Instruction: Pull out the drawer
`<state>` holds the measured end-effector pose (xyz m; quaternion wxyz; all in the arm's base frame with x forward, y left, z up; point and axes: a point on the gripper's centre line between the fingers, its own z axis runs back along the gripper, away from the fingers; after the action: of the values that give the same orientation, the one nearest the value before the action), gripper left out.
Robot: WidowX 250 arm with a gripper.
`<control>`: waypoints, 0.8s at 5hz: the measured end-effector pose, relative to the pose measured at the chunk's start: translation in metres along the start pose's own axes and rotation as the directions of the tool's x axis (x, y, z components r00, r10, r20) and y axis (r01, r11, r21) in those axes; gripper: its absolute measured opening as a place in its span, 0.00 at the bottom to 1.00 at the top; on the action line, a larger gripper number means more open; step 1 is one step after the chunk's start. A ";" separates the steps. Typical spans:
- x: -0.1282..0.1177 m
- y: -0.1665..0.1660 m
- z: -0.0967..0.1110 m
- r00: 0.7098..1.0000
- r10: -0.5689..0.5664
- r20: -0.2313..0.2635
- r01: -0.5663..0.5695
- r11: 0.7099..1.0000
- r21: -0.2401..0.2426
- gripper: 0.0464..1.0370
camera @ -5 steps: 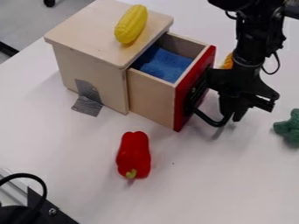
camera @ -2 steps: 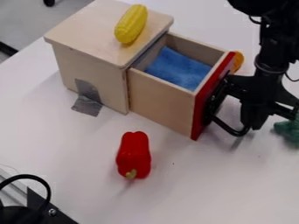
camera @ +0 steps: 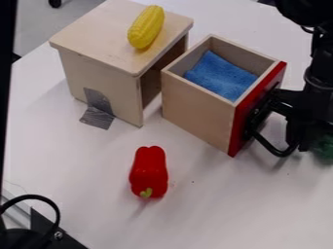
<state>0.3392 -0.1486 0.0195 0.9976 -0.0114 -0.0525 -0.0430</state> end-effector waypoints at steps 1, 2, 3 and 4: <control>0.001 0.007 0.001 0.999 0.041 0.001 -0.041 0.999 0.022 0.32; 0.005 0.010 0.017 0.997 0.070 0.030 -0.070 0.997 0.009 0.64; 0.008 0.014 0.033 0.997 0.073 0.037 -0.074 0.997 0.007 0.92; 0.015 0.018 0.059 0.999 0.005 0.045 -0.005 1.000 0.004 0.96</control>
<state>0.3498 -0.1307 0.0798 0.9963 -0.0105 -0.0751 -0.0399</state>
